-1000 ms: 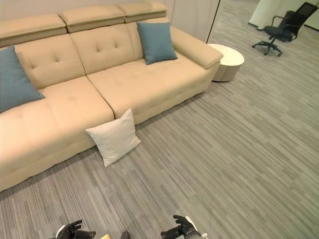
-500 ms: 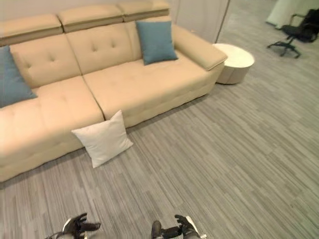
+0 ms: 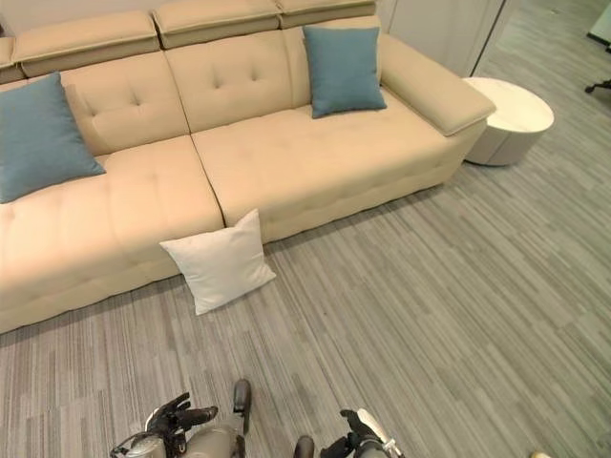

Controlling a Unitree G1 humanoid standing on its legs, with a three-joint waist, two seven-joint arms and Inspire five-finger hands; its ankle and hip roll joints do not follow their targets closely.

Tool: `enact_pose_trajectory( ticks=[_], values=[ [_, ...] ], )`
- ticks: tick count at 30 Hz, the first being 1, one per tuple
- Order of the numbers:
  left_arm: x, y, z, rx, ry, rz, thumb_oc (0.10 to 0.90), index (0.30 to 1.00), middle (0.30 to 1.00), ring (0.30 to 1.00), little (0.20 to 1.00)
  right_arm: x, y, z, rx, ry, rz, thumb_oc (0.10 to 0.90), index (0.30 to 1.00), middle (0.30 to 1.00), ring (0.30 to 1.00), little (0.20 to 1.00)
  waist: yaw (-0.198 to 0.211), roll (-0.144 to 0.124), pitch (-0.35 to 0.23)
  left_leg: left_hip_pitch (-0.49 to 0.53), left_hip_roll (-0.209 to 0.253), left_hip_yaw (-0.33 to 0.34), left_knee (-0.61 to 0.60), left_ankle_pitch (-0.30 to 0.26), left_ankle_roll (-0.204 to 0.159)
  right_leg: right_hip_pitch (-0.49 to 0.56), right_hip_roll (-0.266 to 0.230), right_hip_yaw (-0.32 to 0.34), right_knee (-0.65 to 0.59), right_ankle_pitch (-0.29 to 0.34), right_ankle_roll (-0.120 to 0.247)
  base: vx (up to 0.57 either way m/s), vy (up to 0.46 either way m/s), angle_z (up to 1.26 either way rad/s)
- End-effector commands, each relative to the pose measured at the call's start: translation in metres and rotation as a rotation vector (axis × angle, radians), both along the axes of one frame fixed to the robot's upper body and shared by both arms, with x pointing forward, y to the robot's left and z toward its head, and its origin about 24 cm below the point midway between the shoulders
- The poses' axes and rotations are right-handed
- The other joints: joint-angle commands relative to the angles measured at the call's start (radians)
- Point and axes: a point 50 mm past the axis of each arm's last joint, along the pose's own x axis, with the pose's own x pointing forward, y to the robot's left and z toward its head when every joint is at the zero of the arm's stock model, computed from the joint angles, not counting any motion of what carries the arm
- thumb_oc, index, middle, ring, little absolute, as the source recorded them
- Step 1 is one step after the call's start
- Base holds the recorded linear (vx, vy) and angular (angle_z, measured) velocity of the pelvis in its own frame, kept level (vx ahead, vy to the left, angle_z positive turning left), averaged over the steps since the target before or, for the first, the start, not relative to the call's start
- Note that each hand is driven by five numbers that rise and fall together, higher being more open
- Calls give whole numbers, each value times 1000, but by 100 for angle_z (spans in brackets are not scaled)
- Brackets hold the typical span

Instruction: Pick up all the scattered cushions and arrange them neatly on the sofa.

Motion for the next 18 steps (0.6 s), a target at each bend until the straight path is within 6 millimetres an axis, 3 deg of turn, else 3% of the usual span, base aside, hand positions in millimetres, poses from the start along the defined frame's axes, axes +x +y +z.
enact_pose_trajectory(
  ticks=[1,2,3,4,5,6,8,10,13,14,16,18],
  values=[
    [-63,7,-13,22,178,-57,800,900,900,900,900,-6,32,-4,106,14,65,800,900,900,900,900,11,-31,-12,19,-86,-21,-52,62,85,35,-40,1,447,240,159,388,216,-10],
    [-59,10,-12,24,159,-48,800,900,900,900,900,-1,33,-2,119,-4,53,800,900,900,900,900,4,-18,-12,53,-85,-32,-59,50,95,2,-52,-15,530,281,161,259,148,11],
    [-59,10,-12,24,159,-48,800,900,900,900,900,-1,33,-2,119,-4,53,800,900,900,900,900,3,-18,-12,53,-85,-32,-59,50,95,2,-53,-15,531,281,161,412,224,37],
    [-52,17,-10,32,130,-21,800,900,900,900,900,7,31,1,138,-30,33,800,900,900,900,900,-29,15,-1,136,-73,-64,-82,17,106,-92,-100,-80,649,263,141,425,190,53],
    [-50,19,-9,40,126,-28,800,900,900,900,900,10,31,2,141,-38,35,800,900,900,900,900,-45,22,6,166,-74,-76,-92,3,104,-126,-119,-111,630,229,126,559,141,80],
    [-47,33,-5,61,101,-28,800,900,900,900,900,2,-67,19,38,21,-115,800,900,900,900,900,-61,9,6,192,-76,-93,-94,-8,93,-125,-131,-143,562,202,122,384,-40,72],
    [-40,31,-4,93,86,-109,800,900,900,900,900,33,-46,27,50,-124,-46,800,900,900,900,900,-78,-5,16,220,-80,-103,-94,-37,86,-149,-147,-174,423,164,110,336,-102,67],
    [-39,26,-4,102,99,-208,800,900,900,900,900,37,-38,26,59,-138,-30,800,900,900,900,900,-93,-10,15,244,-81,-114,-91,-71,80,-165,-167,-173,280,185,117,297,-75,35],
    [-37,19,-6,93,108,-274,800,900,900,900,900,31,-33,21,64,-109,-52,800,900,900,900,900,-109,-13,16,269,-83,-135,-83,-100,76,-194,-173,-125,190,217,128,253,-60,25],
    [-37,17,-6,96,119,-313,800,900,900,900,900,19,-30,15,70,-70,-78,800,900,900,900,900,-128,-9,21,300,-75,-163,-76,-133,73,-220,-180,-51,113,251,138,455,-133,40],
    [-40,17,-7,104,137,-346,800,900,900,900,900,6,-27,9,78,-28,-104,800,900,900,900,900,-143,-13,19,325,-70,-195,-67,-157,68,-255,-203,14,70,299,150,410,-141,44],
    [-42,18,-7,108,149,-356,800,900,900,900,900,-2,-25,6,81,3,-122,800,900,900,900,900,-149,-16,19,353,-64,-220,-70,-175,62,-265,-209,30,43,335,161,316,-156,41]
  ],
)
